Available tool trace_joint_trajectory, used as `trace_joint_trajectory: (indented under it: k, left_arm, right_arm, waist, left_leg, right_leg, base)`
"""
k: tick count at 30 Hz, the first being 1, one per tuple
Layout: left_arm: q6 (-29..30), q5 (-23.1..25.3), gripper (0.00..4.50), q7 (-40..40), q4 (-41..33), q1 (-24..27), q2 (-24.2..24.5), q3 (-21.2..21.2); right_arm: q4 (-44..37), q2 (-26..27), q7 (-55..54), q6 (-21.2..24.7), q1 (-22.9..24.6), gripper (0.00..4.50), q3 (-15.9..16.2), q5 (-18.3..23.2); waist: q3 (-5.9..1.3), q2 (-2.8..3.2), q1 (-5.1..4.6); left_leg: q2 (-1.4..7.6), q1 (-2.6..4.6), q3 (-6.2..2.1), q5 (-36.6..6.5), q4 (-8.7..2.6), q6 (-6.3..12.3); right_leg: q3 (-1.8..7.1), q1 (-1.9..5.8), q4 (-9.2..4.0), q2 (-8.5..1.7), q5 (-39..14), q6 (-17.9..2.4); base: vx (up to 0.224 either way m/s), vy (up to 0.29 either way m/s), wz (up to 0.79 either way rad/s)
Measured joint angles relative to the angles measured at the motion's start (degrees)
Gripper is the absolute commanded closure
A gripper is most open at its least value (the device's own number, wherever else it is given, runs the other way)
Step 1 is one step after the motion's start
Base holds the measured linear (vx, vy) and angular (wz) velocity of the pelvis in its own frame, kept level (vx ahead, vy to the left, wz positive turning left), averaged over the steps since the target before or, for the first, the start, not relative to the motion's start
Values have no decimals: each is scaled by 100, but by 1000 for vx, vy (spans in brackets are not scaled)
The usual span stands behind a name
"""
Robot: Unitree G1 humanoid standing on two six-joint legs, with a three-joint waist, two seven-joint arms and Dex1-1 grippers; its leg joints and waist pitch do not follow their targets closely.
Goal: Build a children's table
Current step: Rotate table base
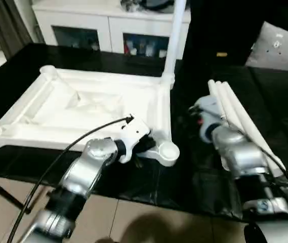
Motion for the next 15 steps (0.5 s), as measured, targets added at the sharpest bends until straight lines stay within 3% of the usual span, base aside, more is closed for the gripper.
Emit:
trace_joint_trajectory:
  k: [3,7,9,15]
  left_arm:
    - [62,-41,334,-1,-178,34,92,35]
    - [440,-157,298,-288,-534,204,603,173]
    - [581,-198,283,-406,-646,292,762,245]
    - [774,-310,240,-431,-909,279,781,294]
  right_arm:
    - [-202,-23,-171,278,-5,0,-117,-2]
    - [-276,-194,-597,1506,-163,0,-298,-121]
    - [-273,-208,-690,1840,-247,0,-426,-170]
    - [-226,-168,-732,2238,-320,0,-614,-55]
  waist:
    - [2,4,-49]
    - [4,7,-107]
    - [4,7,-109]
    - [4,7,-60]
  left_leg:
    - [1,14,-1,6,-2,-9]
    - [4,18,-1,17,-10,-27]
    - [4,19,-2,19,-15,-30]
    - [3,13,-2,19,-14,-30]
  right_leg:
    - [0,5,5,2,3,3]
    - [3,0,6,9,-1,19]
    - [2,-1,7,11,-1,19]
    - [3,-2,5,10,7,4]
  base:
    - [0,0,0]
    - [0,0,0]
    - [0,0,0]
    - [0,0,0]
